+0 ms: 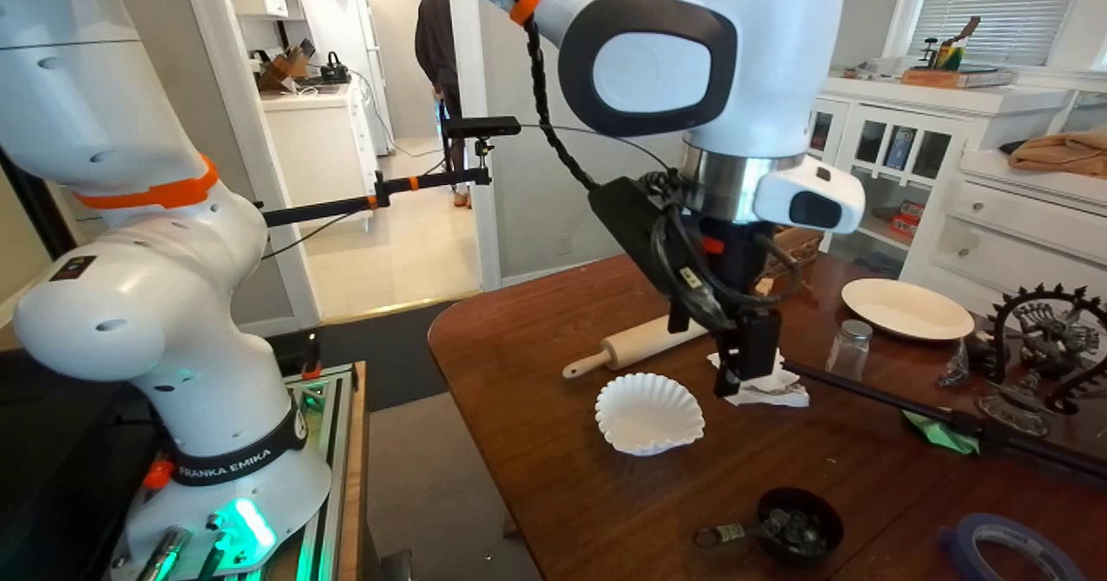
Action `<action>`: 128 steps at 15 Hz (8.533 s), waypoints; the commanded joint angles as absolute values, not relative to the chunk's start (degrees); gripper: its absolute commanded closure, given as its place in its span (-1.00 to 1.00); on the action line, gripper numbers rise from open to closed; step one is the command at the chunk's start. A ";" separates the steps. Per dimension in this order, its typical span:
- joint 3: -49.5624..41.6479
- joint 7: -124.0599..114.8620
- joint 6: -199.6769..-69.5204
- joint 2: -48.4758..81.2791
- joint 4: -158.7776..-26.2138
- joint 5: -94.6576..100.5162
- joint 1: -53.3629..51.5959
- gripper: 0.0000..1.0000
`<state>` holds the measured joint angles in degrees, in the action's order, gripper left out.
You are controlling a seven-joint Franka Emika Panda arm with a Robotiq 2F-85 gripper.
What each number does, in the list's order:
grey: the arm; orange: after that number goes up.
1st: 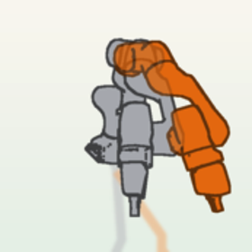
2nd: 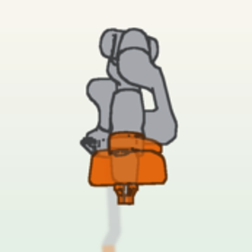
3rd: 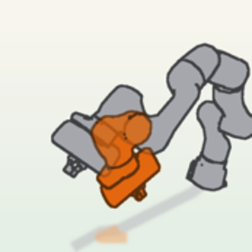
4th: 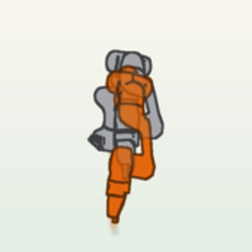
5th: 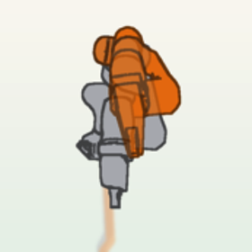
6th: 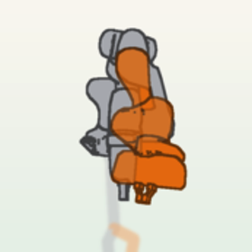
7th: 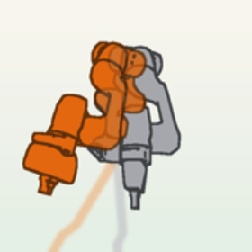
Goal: Pour the contents of the black pot into the white cupcake holder
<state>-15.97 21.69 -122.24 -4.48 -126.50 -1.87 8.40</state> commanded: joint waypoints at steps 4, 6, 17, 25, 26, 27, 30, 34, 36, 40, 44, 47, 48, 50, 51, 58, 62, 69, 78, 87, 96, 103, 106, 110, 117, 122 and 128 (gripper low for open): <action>-15.12 21.02 -127.53 6.34 -121.64 -8.59 12.10 -1.00; -14.89 19.79 -128.43 8.46 -121.00 -8.54 13.01 -1.00; -13.80 18.09 -130.50 11.58 -120.55 -8.99 14.35 -1.00; -12.02 19.35 -136.62 16.79 -121.07 -9.38 16.81 -1.00; -11.84 19.07 -137.36 17.42 -121.05 -8.66 16.83 -1.00; -11.42 19.47 -138.49 18.17 -121.09 -8.76 17.00 -1.00; -10.42 19.27 -140.28 20.47 -120.69 -8.06 16.98 -1.00; -9.22 19.40 -141.59 23.44 -119.76 -7.98 17.57 -1.00; -9.01 19.26 -141.43 24.35 -119.36 -7.77 17.83 -1.00; -8.41 20.21 -142.08 26.13 -118.33 -7.86 18.85 -1.00; -7.78 21.46 -141.86 27.15 -117.36 -7.99 19.98 -0.16; -7.24 22.29 -141.95 27.50 -116.91 -7.96 20.49 0.30; -7.25 22.29 -141.98 27.43 -116.83 -7.65 20.43 0.48; -7.19 22.42 -142.14 27.35 -116.68 -7.32 20.32 0.61; -7.29 22.26 -142.29 27.30 -116.61 -6.92 20.09 0.91; -9.25 20.06 -138.48 23.66 -117.84 -0.22 17.00 0.88; -10.11 21.99 -132.88 17.80 -120.48 11.58 13.63 0.88; -7.98 24.66 -125.22 8.29 -126.01 26.52 8.36 0.88; -3.85 24.82 -123.78 2.36 -133.69 39.74 3.90 0.88; -3.03 23.99 -121.96 3.44 -132.49 40.25 3.24 0.88; 2.08 24.00 -106.19 6.97 -128.52 50.45 -1.78 0.88; 4.39 24.90 -96.84 13.71 -124.24 60.03 -4.39 0.88; 5.13 25.37 -94.93 16.22 -123.12 63.06 -4.97 0.88; 6.00 25.49 -93.68 19.28 -121.72 66.48 -5.74 0.88; 7.44 25.69 -86.90 22.98 -119.48 68.99 -8.07 0.88; 9.25 26.37 -80.90 23.90 -119.90 68.73 -9.48 0.88; 9.05 27.10 -78.05 25.48 -119.56 72.54 -9.58 0.88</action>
